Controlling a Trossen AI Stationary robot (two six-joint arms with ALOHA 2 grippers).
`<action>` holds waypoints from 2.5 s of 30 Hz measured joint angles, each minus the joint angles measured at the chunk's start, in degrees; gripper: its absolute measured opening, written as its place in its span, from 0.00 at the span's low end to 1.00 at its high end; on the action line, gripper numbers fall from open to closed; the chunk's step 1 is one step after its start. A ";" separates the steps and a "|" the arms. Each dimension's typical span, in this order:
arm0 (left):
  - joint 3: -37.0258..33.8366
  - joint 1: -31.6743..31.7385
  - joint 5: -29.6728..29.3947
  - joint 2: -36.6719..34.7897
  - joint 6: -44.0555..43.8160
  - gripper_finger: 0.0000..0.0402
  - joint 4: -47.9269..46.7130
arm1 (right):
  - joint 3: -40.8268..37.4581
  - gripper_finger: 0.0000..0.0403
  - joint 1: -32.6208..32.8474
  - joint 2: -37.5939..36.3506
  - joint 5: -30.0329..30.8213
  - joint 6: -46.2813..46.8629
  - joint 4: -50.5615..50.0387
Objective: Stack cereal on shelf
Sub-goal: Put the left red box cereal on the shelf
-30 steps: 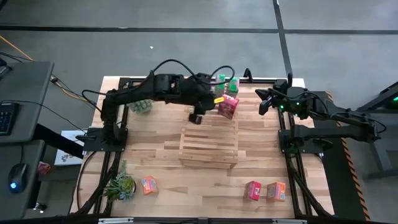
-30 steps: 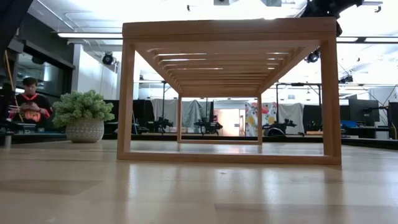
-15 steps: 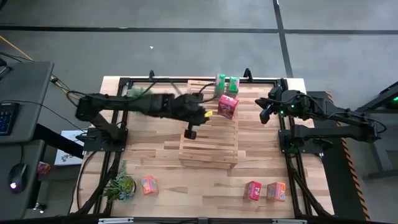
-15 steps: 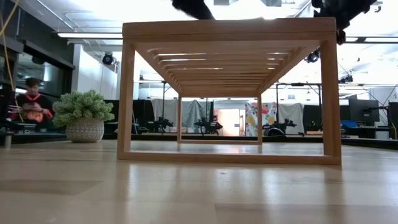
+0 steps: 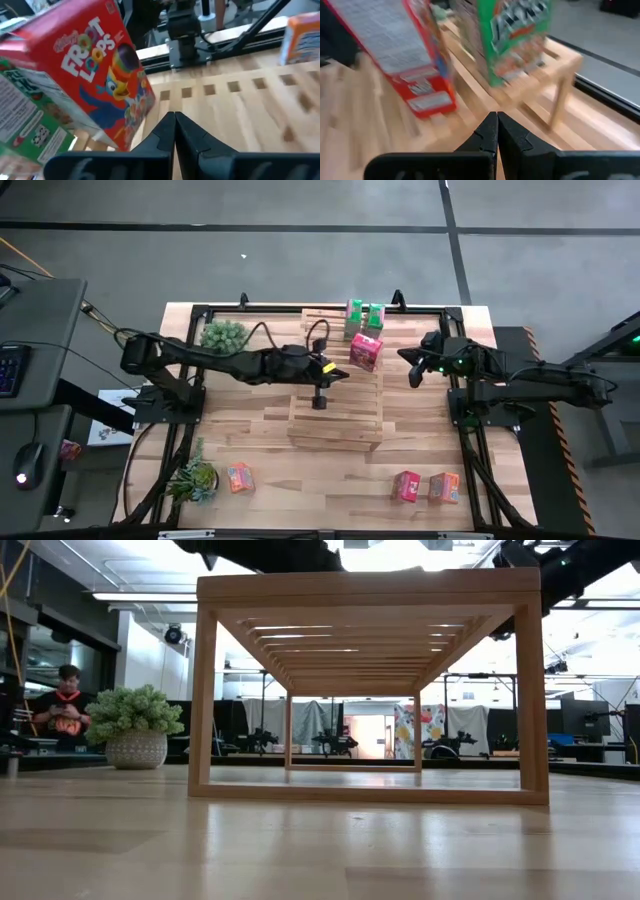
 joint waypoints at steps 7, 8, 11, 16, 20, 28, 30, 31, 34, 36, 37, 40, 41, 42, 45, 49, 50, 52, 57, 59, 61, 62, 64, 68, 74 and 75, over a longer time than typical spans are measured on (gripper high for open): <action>4.45 0.44 -7.95 5.03 3.68 0.00 -0.22 | -0.56 0.00 0.04 0.25 -1.77 -0.37 4.75; 4.57 0.44 -8.49 5.19 4.32 0.00 -0.34 | -0.56 0.00 0.04 0.44 -1.78 -0.37 5.04; 4.73 0.74 -9.81 4.97 5.00 0.00 -0.09 | -0.56 0.00 0.04 1.37 -1.91 -0.31 5.58; 4.73 2.18 -10.93 5.04 5.03 0.00 -0.14 | -0.56 0.00 0.13 4.62 -3.34 1.46 8.77; 4.71 3.59 -10.59 5.03 4.56 0.00 -0.61 | -0.56 0.00 0.13 8.28 -4.30 1.55 15.04; 4.71 5.06 -6.76 5.03 3.09 0.00 -0.06 | -0.56 0.00 0.13 11.87 -3.28 1.76 18.54; 4.71 5.25 -6.17 5.50 2.68 0.00 0.68 | -0.56 0.00 0.13 12.25 -3.96 2.93 18.50; 4.73 5.33 -6.08 5.83 2.52 0.00 1.20 | -0.56 0.00 0.13 12.41 -4.59 3.31 18.55; 4.71 5.62 -6.06 6.84 2.69 0.00 3.27 | -0.56 0.00 0.86 12.45 -5.03 4.36 18.53; 4.74 5.65 -6.04 7.68 3.00 0.00 4.24 | -0.56 0.00 2.00 12.45 -4.94 4.39 18.55; 4.73 5.68 -6.04 8.32 3.03 0.00 4.78 | -0.56 0.00 2.60 12.45 -4.69 4.40 18.55; 4.67 5.72 -6.01 9.61 3.00 0.00 5.46 | -0.56 0.00 4.50 12.45 -3.90 4.49 18.55; 4.67 5.73 -5.96 9.74 3.23 0.00 5.92 | -0.56 0.00 5.11 12.45 -3.33 4.81 18.54; 4.74 5.73 -5.97 10.05 3.50 0.00 6.54 | -0.56 0.00 5.67 12.45 -2.79 5.19 18.56; 4.76 5.73 -5.99 10.23 3.02 0.00 6.37 | -0.56 0.00 7.07 12.45 -1.07 5.50 18.57; 4.76 5.23 -6.02 10.24 3.05 0.00 6.43 | -0.56 0.00 8.64 12.43 -0.61 5.71 18.64; 4.75 5.03 -6.00 10.24 3.08 0.00 6.58 | -0.56 0.00 8.98 12.43 -0.63 5.90 18.68; 4.71 4.67 -6.02 10.24 3.20 0.00 7.07 | -0.56 0.00 9.59 12.43 -0.31 6.58 18.96; 4.71 4.67 -6.00 10.24 3.40 0.00 8.28 | -0.56 0.00 11.23 12.43 1.58 6.73 20.54; 4.71 4.82 -5.93 10.24 3.19 0.00 8.84 | -0.56 0.00 11.73 12.43 1.66 6.75 21.15; 4.71 4.82 -4.72 10.24 3.17 0.00 8.82 | -0.56 0.00 12.09 12.43 1.69 6.69 21.54; 4.71 4.82 -4.10 10.24 3.02 0.00 8.77 | -0.56 0.00 12.19 12.43 1.69 6.67 21.59; 4.71 4.72 -3.58 10.24 2.99 0.00 8.73 | -0.56 0.00 12.31 12.43 1.66 6.56 21.57; 4.71 4.14 -3.62 10.24 2.39 0.00 8.39 | -0.56 0.00 12.33 12.41 1.48 6.18 21.56; 4.71 3.00 -4.21 10.24 1.07 0.00 8.10 | -0.54 0.00 12.33 12.36 2.54 5.14 20.52; 4.69 2.82 -4.49 10.24 1.06 0.00 8.06 | -0.52 0.00 12.33 12.34 3.31 5.03 20.28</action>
